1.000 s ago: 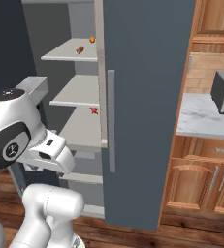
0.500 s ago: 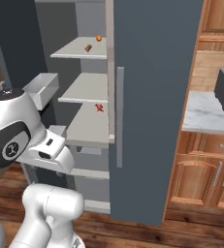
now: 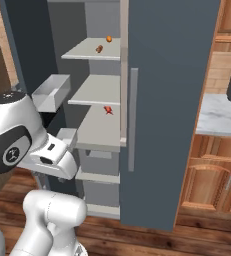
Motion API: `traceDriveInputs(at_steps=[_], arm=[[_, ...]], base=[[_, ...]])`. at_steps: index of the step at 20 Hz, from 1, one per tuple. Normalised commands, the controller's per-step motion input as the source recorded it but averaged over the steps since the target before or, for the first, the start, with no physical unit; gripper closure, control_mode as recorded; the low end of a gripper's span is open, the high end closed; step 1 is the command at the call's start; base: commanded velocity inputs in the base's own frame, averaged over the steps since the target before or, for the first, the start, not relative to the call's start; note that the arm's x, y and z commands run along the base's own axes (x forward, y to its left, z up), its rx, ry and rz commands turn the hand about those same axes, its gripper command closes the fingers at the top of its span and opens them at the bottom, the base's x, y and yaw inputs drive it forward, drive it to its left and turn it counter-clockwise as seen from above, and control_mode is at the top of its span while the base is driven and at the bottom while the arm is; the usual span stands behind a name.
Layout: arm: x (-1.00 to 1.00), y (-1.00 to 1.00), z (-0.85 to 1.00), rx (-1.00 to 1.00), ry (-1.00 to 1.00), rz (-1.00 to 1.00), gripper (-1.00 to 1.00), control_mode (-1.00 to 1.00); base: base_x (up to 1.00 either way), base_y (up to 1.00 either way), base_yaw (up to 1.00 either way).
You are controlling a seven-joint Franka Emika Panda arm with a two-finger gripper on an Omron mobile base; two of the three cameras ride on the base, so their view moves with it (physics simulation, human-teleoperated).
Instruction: Store the kebab skewer in the freezer for long-term storage. Close the freezer door after placing the cooked food.
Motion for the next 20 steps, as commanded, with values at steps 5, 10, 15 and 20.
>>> traceDriveInputs(at_steps=[5,10,15,20], arm=[[0.0,0.0,0.0,0.0,0.0,0.0,-1.0,1.0],[0.0,0.0,0.0,0.0,0.0,0.0,-1.0,1.0],[0.0,0.01,0.0,0.0,-0.01,0.0,-1.0,-1.0],[0.27,0.5,0.0,-0.07,-0.16,-0.1,-1.0,-1.0]], base=[[0.0,0.32,0.0],[0.0,0.05,0.0],[0.0,0.0,0.0],[0.0,0.0,0.0]])
